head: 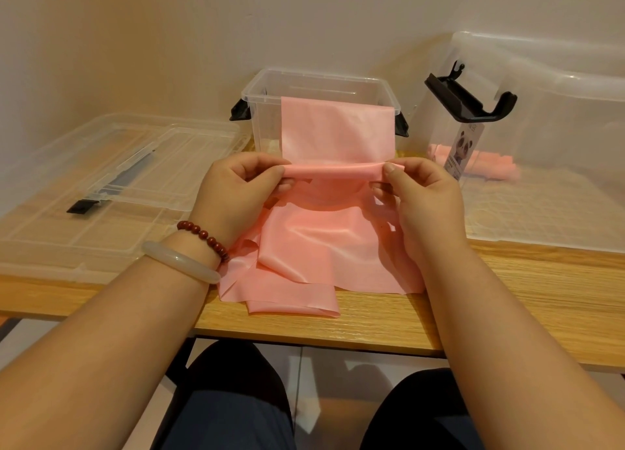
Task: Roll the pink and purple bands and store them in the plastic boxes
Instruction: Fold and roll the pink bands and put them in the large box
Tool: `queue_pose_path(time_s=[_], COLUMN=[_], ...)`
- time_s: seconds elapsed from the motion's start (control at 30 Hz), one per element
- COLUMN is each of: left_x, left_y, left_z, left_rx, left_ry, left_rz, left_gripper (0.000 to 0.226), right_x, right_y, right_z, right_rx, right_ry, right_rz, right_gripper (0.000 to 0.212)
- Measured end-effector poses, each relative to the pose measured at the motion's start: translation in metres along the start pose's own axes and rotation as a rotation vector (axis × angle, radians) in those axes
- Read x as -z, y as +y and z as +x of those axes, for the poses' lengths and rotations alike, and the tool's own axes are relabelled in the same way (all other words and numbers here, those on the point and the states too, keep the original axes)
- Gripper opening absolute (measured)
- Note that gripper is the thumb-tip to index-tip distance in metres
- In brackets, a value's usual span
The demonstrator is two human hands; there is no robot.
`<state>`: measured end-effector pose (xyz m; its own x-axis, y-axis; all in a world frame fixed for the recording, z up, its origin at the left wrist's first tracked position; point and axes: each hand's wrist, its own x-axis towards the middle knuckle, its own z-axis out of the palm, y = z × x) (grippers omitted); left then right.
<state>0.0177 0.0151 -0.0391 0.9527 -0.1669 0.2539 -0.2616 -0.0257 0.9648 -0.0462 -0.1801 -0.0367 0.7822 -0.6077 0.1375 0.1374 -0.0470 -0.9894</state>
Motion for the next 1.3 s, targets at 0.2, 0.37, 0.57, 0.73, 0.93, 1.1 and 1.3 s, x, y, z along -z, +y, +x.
queue_pose_path(time_s=[0.2, 0.37, 0.57, 0.73, 0.93, 1.1, 1.3], left_x=[0.0003, 0.0012, 0.0005, 0.0012, 0.0016, 0.0018, 0.0005], left_y=[-0.0011, -0.0005, 0.0014, 0.0011, 0.0021, 0.0008, -0.0014], left_z=[0.0009, 0.0008, 0.0008, 0.001, -0.0007, 0.0009, 0.0027], left_rx=[0.0, -0.036, 0.018, -0.01, 0.0, 0.002, 0.035], left_ry=[0.022, -0.033, -0.047, -0.019, -0.018, 0.009, 0.063], left_rz=[0.023, 0.093, 0.021, 0.058, 0.017, 0.032, -0.036], left_gripper=[0.017, 0.026, 0.024, 0.025, 0.013, 0.011, 0.014], right_x=[-0.0005, -0.0018, -0.0011, -0.0005, 0.0, -0.001, 0.0005], right_y=[-0.0001, -0.0016, -0.0018, 0.0, 0.0045, 0.0048, 0.0044], right_z=[-0.0006, -0.002, -0.0011, 0.0004, 0.0041, 0.0037, 0.0036], right_rx=[0.023, 0.008, 0.004, 0.026, 0.131, 0.158, 0.062], right_ry=[0.008, -0.004, -0.009, 0.005, 0.024, -0.011, -0.119], right_rz=[-0.012, 0.038, 0.033, -0.004, -0.163, -0.194, -0.066], right_gripper=[0.004, 0.004, 0.003, 0.004, 0.011, 0.006, 0.016])
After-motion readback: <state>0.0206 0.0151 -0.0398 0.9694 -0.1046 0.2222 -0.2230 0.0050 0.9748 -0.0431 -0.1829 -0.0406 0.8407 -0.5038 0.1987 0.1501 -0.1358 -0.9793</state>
